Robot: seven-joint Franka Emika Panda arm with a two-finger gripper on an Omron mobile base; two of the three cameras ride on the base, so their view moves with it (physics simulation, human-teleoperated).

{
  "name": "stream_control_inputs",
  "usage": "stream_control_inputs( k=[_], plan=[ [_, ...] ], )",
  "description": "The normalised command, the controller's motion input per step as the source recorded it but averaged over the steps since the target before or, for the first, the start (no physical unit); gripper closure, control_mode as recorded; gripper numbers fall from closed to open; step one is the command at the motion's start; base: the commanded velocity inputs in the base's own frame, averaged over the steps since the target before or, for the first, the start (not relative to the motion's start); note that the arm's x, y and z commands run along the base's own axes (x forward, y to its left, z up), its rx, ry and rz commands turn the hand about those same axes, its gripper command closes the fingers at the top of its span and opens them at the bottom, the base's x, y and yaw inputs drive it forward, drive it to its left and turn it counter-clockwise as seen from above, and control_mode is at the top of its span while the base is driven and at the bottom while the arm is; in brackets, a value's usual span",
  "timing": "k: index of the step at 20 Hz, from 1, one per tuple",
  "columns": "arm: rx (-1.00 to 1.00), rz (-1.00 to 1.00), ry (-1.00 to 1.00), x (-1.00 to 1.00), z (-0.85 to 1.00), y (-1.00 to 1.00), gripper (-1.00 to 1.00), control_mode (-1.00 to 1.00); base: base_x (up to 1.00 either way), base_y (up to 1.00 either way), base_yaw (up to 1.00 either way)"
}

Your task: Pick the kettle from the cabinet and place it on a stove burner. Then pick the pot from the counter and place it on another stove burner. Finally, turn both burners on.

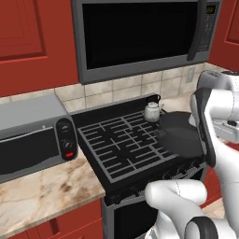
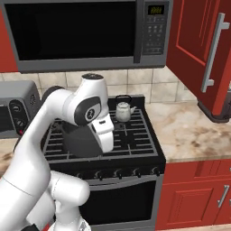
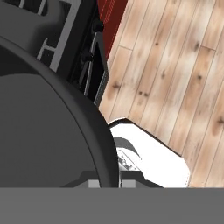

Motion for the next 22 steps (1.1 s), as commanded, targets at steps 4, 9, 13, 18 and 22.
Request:
stream_control_inputs(
  k=[4, 9, 13, 18, 22],
  plan=[
    [0.0, -0.01, 0.0, 0.38, 0.0, -0.4, 1.0, -1.0, 0.0, 0.0, 0.0],
    [0.0, -0.02, 0.0, 0.36, 0.0, -0.32, 1.0, -1.0, 0.0, 0.0, 0.0],
    [0.0, -0.02, 0.0, 0.34, -0.03, -0.19, 1.0, -1.0, 0.0, 0.0, 0.0],
    [0.0, -0.02, 0.0, 0.28, -0.11, -0.12, 1.0, -1.0, 0.0, 0.0, 0.0],
    [0.0, -0.01, 0.0, 0.2, -0.21, -0.08, 1.0, -1.0, 0.0, 0.0, 0.0]
  ],
)
